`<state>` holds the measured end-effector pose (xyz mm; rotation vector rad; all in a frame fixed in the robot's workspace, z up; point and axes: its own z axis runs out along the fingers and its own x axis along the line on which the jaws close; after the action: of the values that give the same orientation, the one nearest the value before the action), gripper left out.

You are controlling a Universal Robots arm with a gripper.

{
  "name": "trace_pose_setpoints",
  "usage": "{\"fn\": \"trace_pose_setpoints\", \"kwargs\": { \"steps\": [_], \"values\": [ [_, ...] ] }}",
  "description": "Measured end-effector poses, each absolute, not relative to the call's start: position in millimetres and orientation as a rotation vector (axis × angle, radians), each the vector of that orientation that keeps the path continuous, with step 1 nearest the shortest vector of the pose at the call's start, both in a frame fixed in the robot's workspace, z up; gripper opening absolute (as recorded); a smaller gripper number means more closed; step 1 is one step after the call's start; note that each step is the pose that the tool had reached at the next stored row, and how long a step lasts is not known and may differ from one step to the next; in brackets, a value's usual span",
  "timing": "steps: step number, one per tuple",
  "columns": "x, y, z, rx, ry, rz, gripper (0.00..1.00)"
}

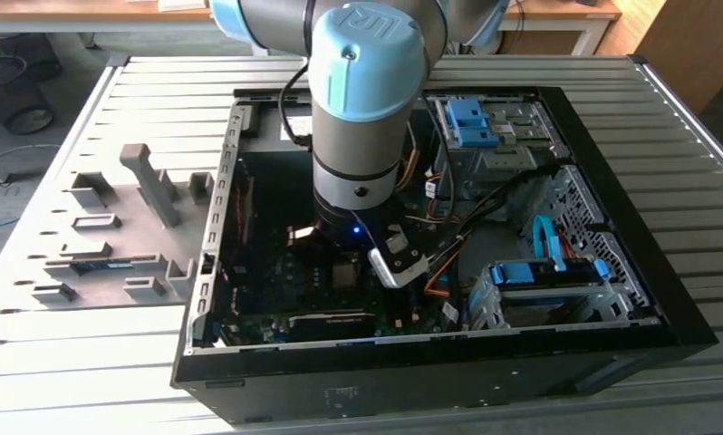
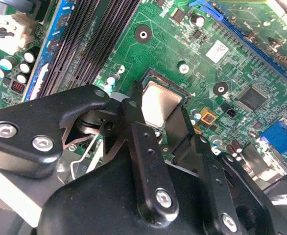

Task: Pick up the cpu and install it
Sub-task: 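Place the cpu into insertion slot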

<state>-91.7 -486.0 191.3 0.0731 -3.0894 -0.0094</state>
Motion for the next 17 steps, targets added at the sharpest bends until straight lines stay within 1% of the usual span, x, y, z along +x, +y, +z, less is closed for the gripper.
{"fn": "trace_pose_setpoints", "kwargs": {
  "steps": [12, 14, 15, 17],
  "values": [
    [-91.8, -486.0, 190.2, 0.073, -3.089, -0.009, 0.46],
    [-91.8, -486.0, 190.3, 0.073, -3.089, -0.009, 0.45],
    [-91.8, -486.0, 190.3, 0.073, -3.089, -0.009, 0.42],
    [-91.8, -486.0, 190.1, 0.073, -3.089, -0.009, 0.41]
  ]
}}
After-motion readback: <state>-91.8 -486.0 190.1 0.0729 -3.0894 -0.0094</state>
